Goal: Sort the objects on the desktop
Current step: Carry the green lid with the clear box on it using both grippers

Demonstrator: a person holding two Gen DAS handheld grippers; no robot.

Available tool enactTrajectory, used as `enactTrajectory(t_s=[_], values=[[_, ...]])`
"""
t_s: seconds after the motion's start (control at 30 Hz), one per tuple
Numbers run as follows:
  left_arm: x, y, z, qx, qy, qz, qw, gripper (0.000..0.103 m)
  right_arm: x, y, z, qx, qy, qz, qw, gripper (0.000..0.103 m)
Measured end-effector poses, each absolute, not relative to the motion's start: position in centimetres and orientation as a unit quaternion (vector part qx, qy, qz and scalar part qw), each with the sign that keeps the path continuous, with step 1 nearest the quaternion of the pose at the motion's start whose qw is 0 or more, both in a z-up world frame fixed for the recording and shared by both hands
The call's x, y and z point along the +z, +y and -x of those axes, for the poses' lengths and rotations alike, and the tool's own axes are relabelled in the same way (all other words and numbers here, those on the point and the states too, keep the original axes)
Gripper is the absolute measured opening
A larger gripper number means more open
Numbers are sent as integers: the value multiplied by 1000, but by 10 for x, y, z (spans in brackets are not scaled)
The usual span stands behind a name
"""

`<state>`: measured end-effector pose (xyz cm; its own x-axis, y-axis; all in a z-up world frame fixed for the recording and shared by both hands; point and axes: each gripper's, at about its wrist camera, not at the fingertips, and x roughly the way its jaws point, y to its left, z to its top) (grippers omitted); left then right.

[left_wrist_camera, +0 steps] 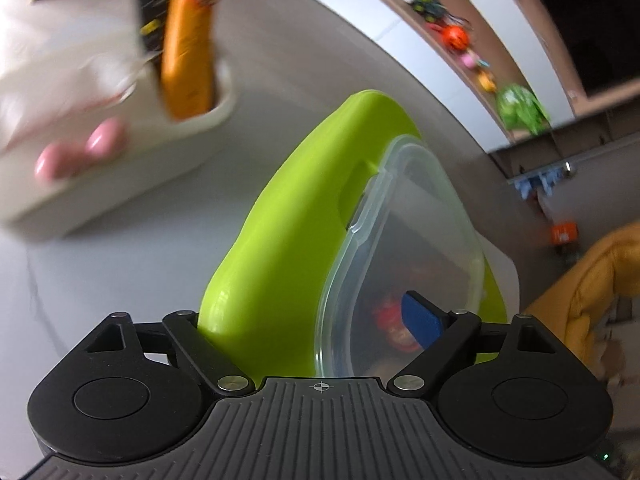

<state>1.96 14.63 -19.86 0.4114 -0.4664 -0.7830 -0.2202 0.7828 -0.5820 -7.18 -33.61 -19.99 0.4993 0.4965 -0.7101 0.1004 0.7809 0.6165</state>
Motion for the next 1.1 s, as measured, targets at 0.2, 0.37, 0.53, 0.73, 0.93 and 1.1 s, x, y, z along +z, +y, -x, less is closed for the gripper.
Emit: enactTrajectory(t_s=[0.2,0.37,0.53,0.73,0.93,1.1], values=[[-213,147,-14,-78,558,350,748,90,-193,-348,91,88,465,-327,818,36],[-237,157,-2,-78,558,395,726,91,-204,-362,81,50,457,-347,817,57],[-247,162,0,-82,555,407,721,92,-244,-367,50,71,473,-428,767,63],[-239,160,-15,-88,551,378,739,93,-251,-363,57,81,455,-472,751,53],[-234,164,-12,-94,550,368,744,93,-234,-347,73,58,441,-467,764,51],[-244,177,13,-98,558,392,725,94,-235,-316,53,25,477,-393,786,53]])
